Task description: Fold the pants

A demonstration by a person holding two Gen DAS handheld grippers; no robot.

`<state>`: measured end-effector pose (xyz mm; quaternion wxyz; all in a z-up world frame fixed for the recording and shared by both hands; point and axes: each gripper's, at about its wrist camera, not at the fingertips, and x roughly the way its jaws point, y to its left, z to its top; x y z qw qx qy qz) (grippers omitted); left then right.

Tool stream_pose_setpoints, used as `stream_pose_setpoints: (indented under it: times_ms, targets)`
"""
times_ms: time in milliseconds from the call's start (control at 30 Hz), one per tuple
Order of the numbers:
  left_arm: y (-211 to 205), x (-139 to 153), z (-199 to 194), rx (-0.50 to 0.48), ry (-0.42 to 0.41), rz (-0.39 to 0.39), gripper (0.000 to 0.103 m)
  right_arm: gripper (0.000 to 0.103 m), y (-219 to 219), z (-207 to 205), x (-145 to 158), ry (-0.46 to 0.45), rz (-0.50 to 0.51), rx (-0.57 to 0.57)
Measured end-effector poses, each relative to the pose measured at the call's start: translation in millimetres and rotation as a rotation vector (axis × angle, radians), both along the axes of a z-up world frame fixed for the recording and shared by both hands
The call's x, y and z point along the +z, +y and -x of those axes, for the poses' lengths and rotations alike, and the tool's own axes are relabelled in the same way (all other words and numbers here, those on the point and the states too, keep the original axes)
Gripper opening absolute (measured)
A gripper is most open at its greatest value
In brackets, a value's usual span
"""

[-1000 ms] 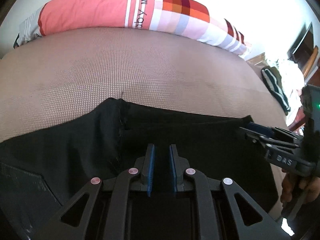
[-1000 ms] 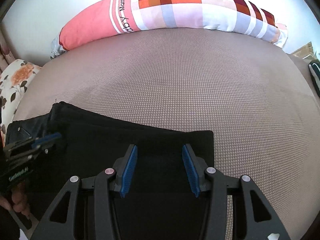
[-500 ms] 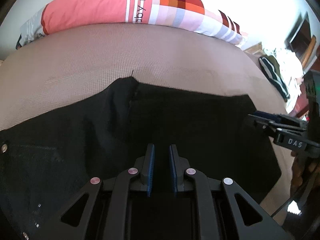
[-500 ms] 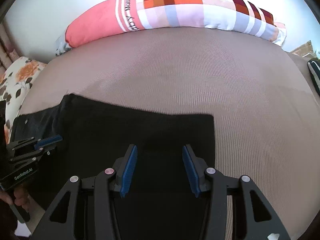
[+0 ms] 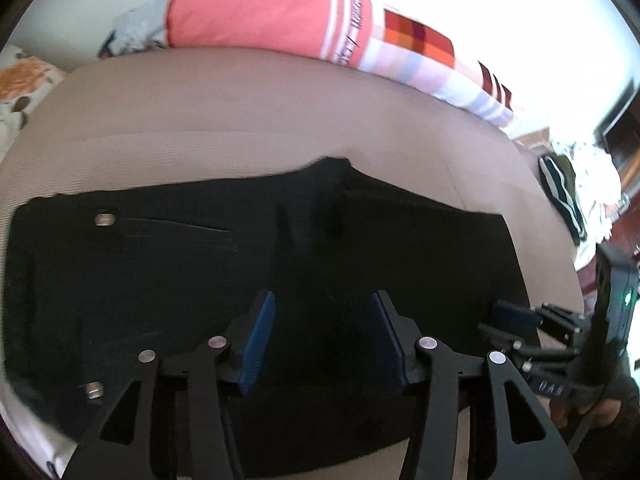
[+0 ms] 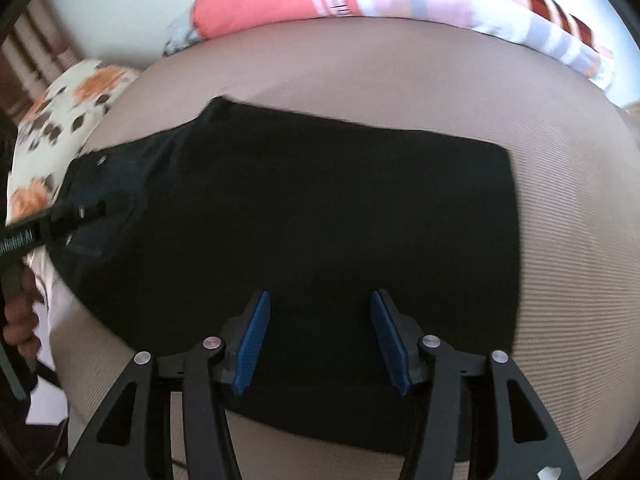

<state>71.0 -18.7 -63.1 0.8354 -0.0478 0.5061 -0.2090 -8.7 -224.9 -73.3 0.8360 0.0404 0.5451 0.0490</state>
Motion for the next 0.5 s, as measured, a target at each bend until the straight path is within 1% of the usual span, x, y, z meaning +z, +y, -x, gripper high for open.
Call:
stream_pose_setpoints:
  times_ms: [133, 267, 400, 500]
  targets:
    - [27, 16, 4, 0.034, -0.02, -0.002, 0.055, 0.051, 26, 5, -2, 0.013, -0.004, 0.076]
    - [62, 29, 5, 0.114, -0.036, -0.003, 0.059, 0.051, 48, 5, -3, 0.021, -0.022, 0.151]
    - [98, 33, 5, 0.173, -0.007, 0.014, 0.059, 0.052, 63, 3, -3, 0.04, -0.072, 0.166]
    - [121, 36, 5, 0.215, -0.012, 0.0, 0.06, 0.052, 75, 0, -5, 0.054, -0.105, 0.192]
